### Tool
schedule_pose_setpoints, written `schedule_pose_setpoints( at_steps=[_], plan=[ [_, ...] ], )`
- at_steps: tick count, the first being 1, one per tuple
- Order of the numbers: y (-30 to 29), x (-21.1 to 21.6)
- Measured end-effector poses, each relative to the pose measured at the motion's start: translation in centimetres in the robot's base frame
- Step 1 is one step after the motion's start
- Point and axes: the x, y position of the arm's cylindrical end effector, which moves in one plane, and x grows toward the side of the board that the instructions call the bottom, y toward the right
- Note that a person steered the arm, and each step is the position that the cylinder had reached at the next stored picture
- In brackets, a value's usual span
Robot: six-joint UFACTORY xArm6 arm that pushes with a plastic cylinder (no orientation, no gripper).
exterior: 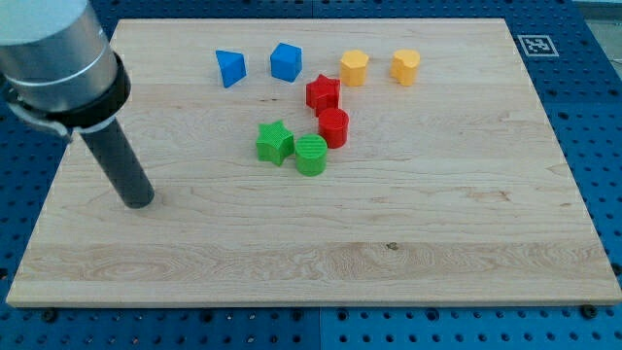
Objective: Move your arm towards the blue cube
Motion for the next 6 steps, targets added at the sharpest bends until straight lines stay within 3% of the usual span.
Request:
schedule_pose_setpoints(
  at_steps=[3, 4, 6],
  plan=[
    [2.9, -12.6],
    [3.0, -12.7],
    [14.9, -16.9]
  ],
)
